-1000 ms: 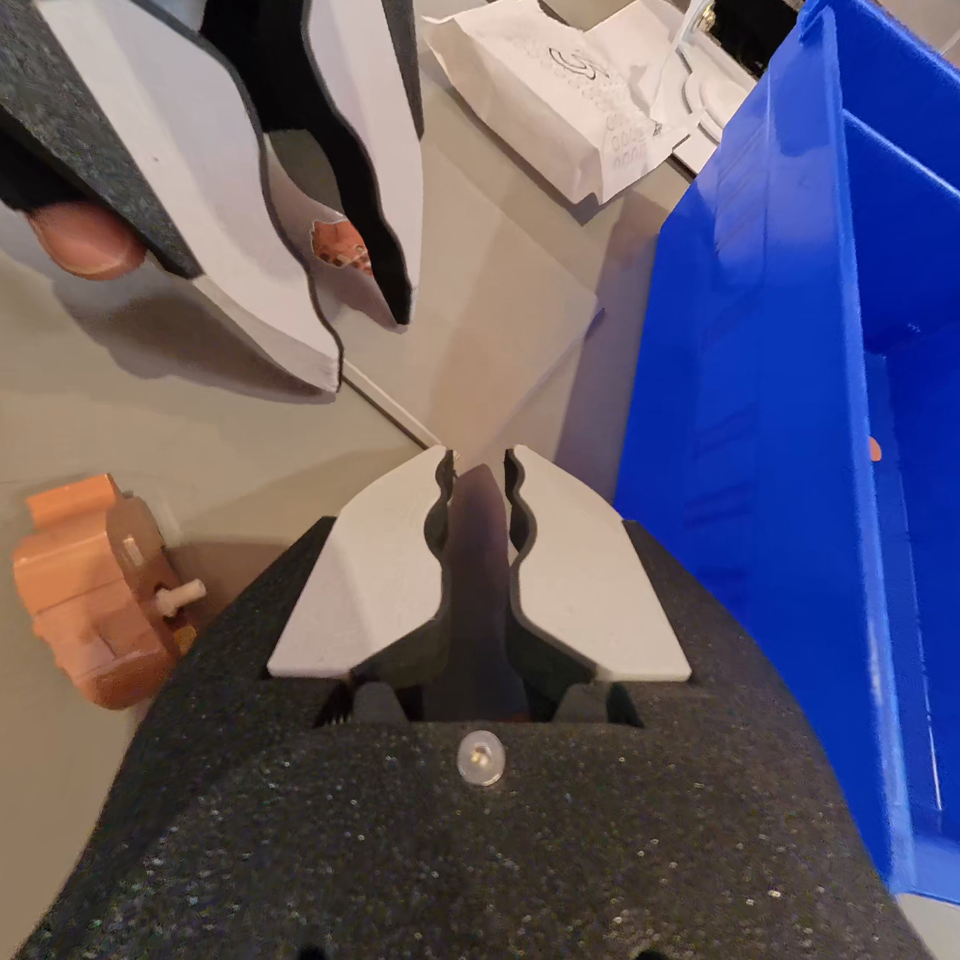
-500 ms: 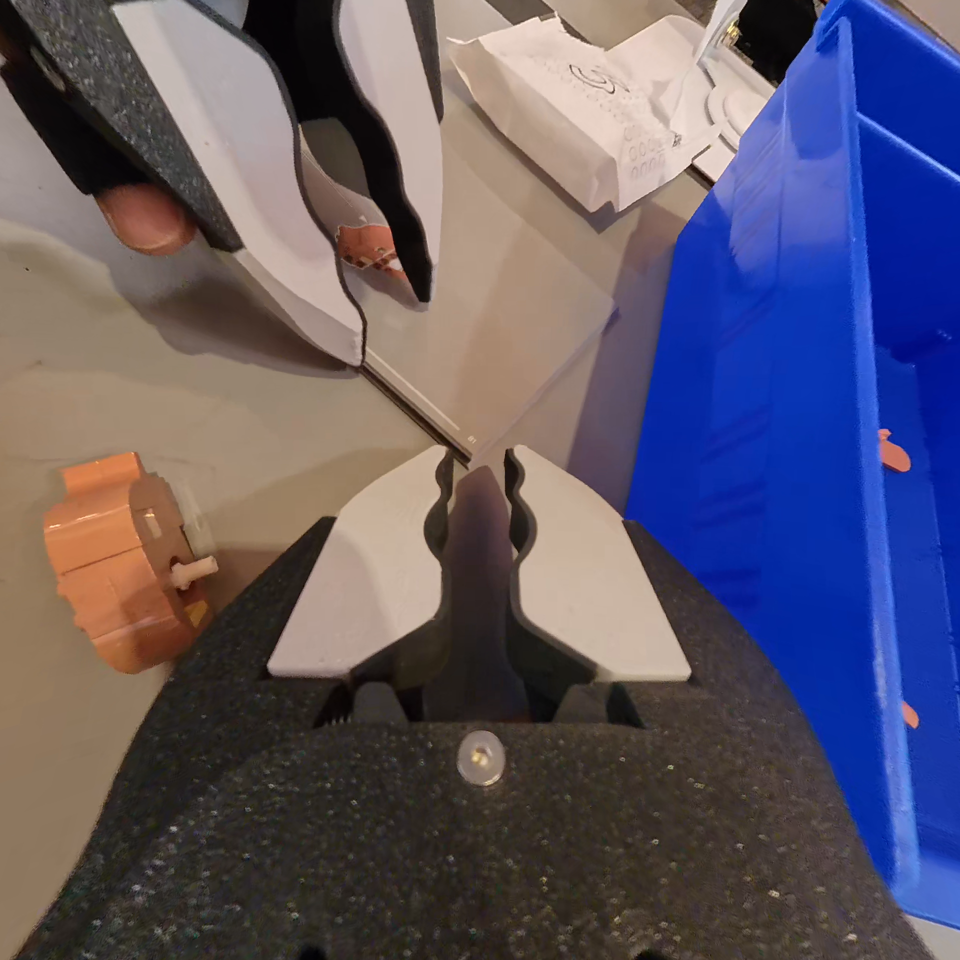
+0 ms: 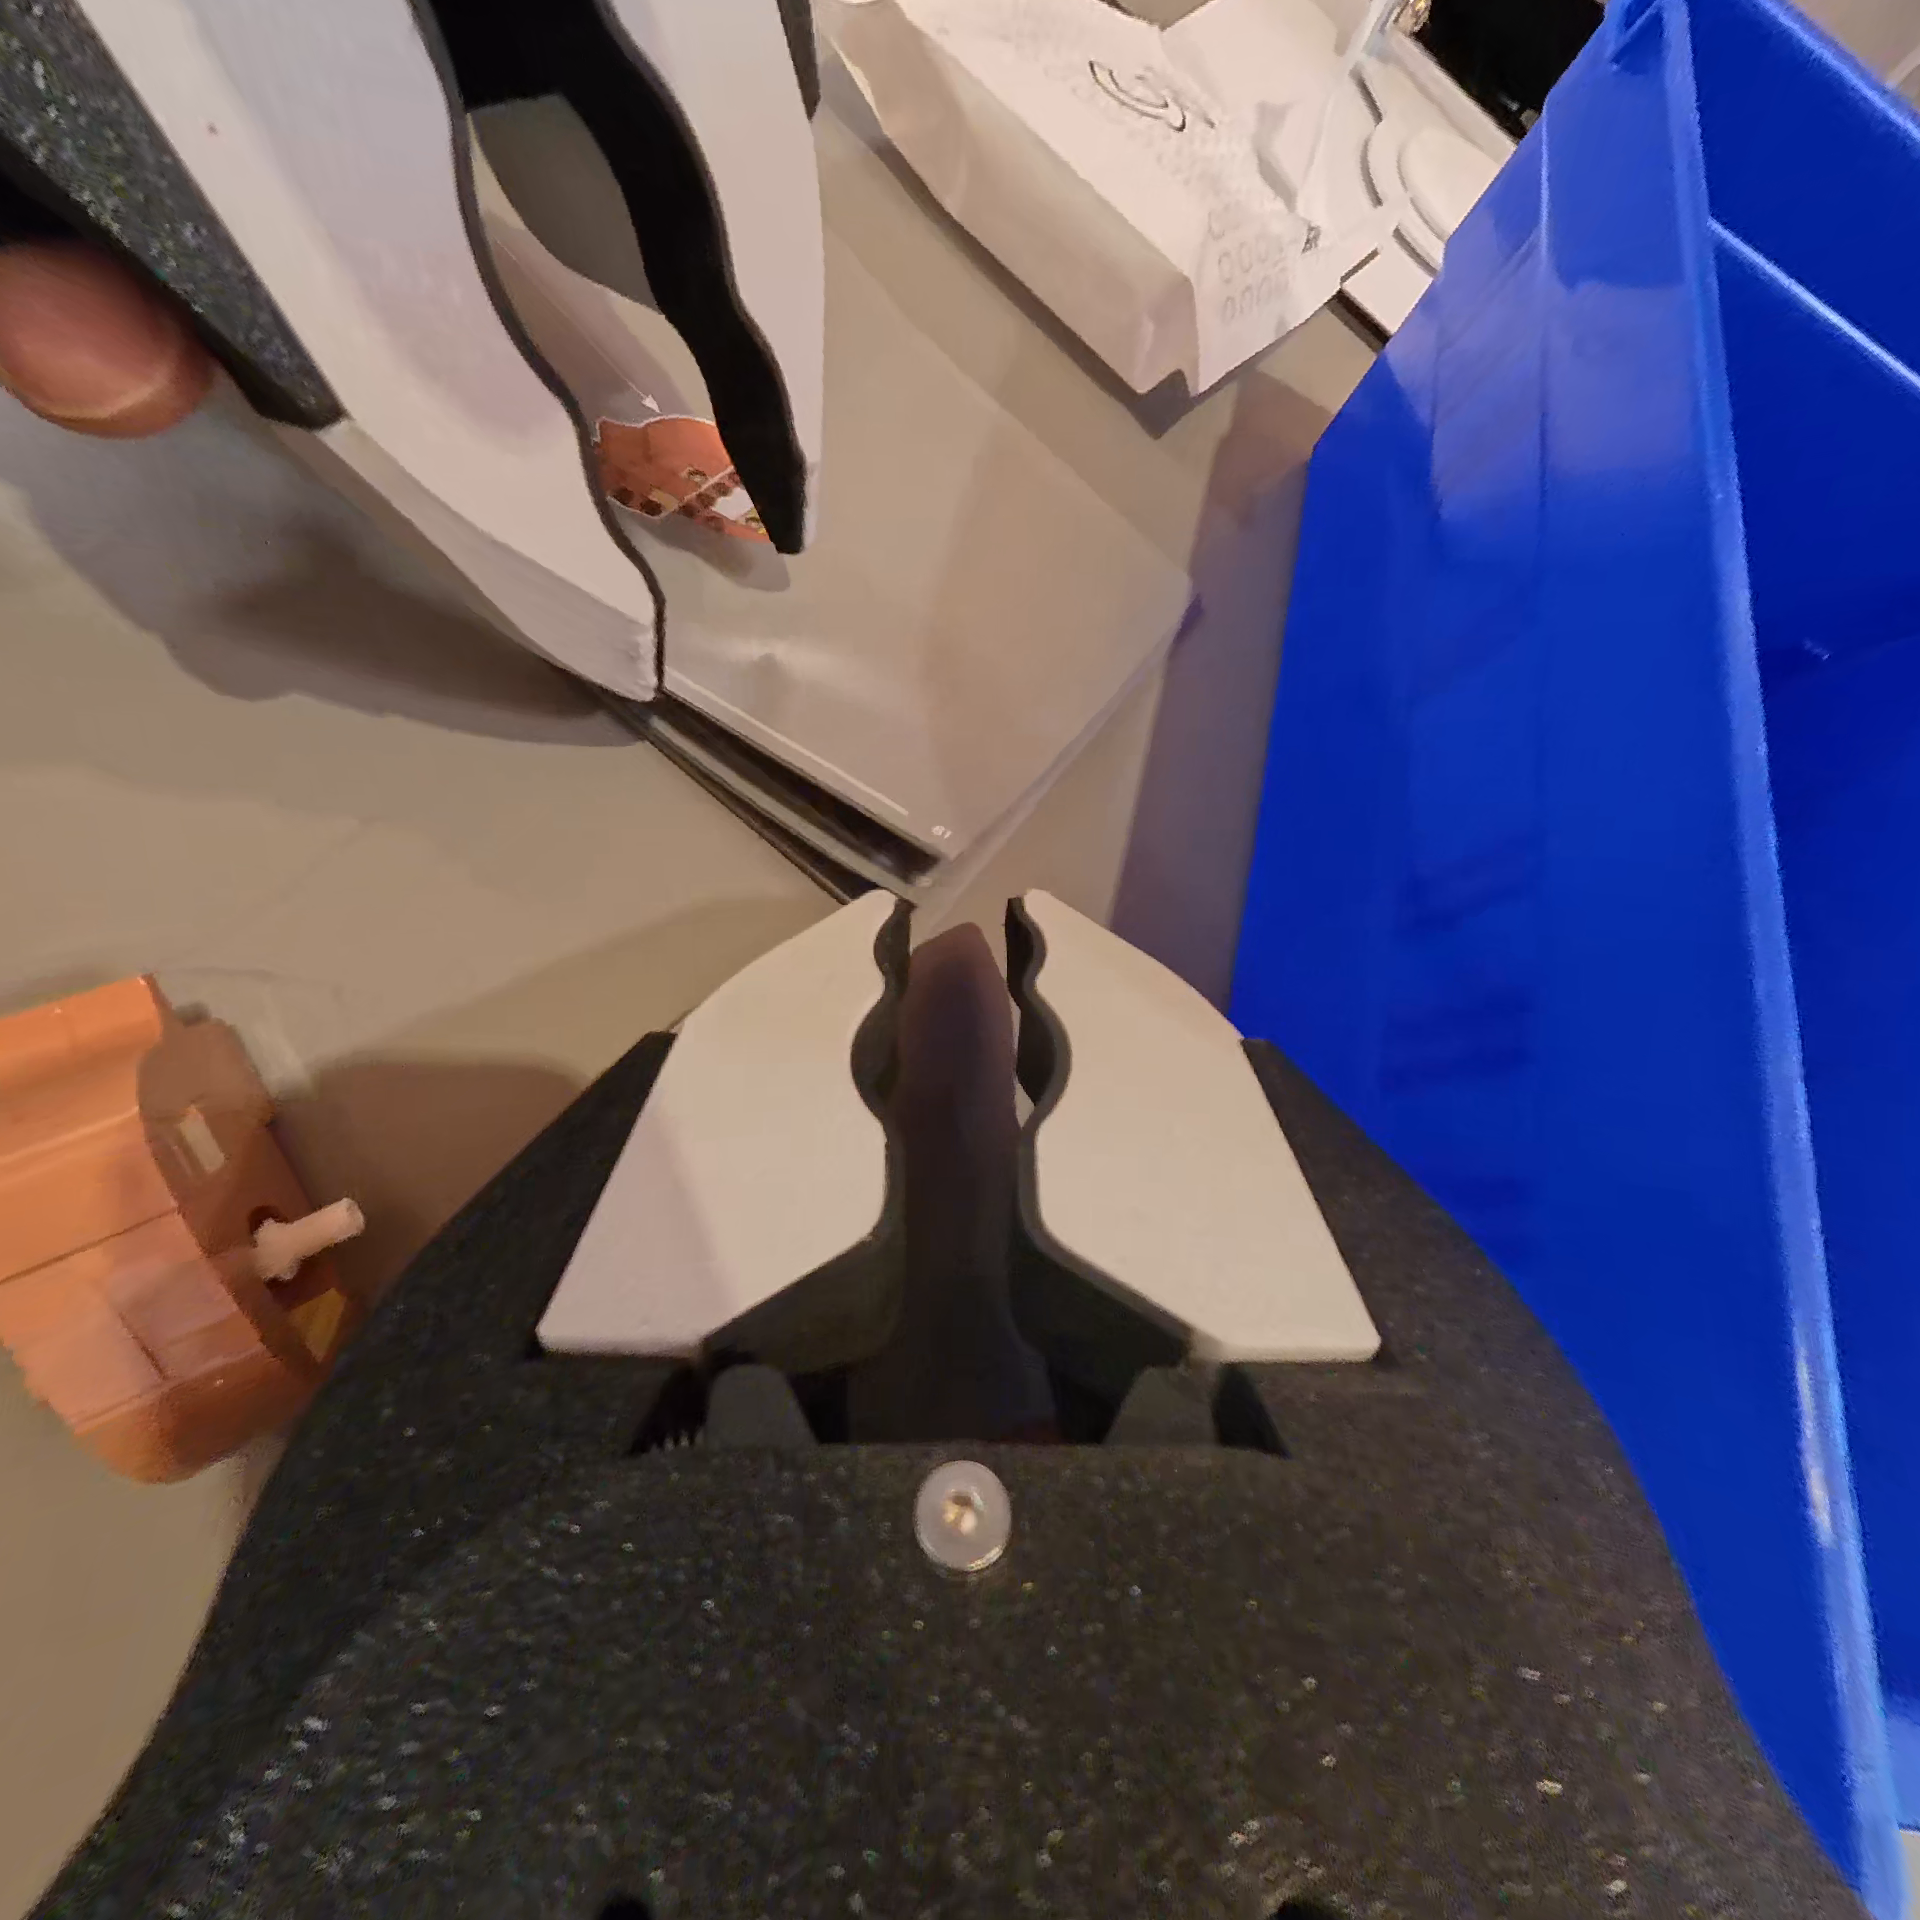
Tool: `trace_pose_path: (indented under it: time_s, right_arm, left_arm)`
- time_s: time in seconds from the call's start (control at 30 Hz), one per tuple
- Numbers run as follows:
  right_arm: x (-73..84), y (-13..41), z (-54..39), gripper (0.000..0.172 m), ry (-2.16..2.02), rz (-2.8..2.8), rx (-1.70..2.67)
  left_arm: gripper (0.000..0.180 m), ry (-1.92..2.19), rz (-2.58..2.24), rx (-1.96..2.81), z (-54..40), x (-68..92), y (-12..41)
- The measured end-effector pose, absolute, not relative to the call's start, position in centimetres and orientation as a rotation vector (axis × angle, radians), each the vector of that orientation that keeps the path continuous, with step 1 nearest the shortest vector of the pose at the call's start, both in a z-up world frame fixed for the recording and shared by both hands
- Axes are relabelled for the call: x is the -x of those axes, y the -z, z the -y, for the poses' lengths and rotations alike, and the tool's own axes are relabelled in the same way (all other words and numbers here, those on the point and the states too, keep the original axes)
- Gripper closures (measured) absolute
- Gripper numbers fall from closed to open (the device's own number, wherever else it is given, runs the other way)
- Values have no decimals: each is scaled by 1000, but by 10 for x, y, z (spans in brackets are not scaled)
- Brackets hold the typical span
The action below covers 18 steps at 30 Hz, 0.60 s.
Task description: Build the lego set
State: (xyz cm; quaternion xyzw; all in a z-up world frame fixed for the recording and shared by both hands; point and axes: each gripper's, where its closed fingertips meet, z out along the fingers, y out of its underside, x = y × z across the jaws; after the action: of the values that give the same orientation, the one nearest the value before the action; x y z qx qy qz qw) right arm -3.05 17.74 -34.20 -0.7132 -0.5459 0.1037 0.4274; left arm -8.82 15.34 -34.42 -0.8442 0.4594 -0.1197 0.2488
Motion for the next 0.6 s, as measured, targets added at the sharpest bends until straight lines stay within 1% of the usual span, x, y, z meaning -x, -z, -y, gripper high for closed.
trace_pose_path:
  time_s: [0.33, 0.6]
  right_arm:
    - [32, 342, -179, 155, -243, 1357, 1781]
    - [36, 336, -181, 151, -263, 1310, 1761]
  left_arm:
    - [144, 331, -1248, 2310, -153, 90, 345]
    - [144, 328, -1238, 2307, -154, 92, 342]
